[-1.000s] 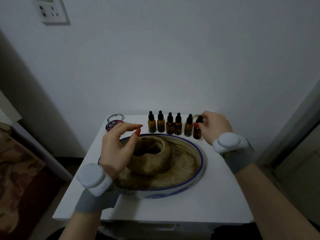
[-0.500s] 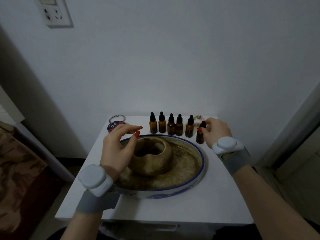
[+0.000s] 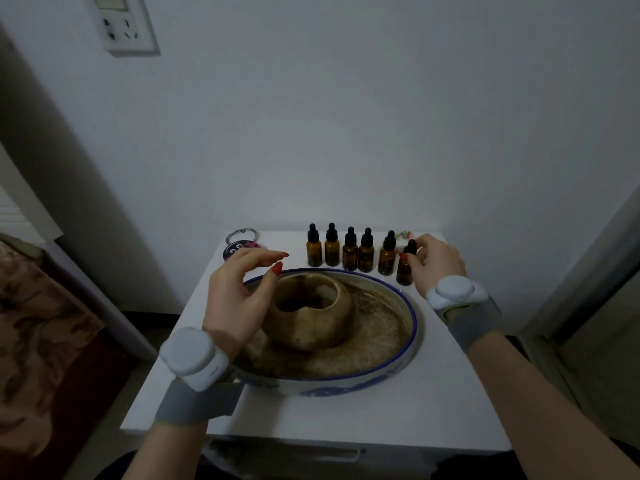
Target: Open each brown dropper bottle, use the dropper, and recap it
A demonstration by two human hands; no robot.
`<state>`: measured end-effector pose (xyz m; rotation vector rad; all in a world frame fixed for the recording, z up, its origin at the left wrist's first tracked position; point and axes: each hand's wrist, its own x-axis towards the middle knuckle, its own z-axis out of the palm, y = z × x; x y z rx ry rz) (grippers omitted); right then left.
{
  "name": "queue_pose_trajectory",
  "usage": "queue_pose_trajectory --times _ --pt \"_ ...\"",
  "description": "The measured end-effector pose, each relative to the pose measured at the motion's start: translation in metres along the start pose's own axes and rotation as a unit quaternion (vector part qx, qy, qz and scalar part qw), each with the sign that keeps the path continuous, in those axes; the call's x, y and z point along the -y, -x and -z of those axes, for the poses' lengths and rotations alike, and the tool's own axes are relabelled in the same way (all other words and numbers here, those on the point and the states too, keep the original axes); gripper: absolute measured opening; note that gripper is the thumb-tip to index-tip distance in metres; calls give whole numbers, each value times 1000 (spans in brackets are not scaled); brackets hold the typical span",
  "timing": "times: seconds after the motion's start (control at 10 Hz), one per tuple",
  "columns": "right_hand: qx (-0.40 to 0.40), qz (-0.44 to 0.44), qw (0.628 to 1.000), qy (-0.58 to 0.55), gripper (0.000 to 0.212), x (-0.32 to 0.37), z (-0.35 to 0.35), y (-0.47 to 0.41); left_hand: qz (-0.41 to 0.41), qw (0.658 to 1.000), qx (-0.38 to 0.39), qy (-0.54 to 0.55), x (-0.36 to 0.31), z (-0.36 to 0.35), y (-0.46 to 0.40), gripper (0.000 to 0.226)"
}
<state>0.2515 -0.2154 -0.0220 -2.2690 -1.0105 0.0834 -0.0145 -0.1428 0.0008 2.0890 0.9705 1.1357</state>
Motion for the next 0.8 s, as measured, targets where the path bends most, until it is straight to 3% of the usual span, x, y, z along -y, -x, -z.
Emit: queue_pose_trajectory --times 0.8 --pt "18 -20 997 78 36 6 1 0 -4 1000 -21 8 -1 1 -2 24"
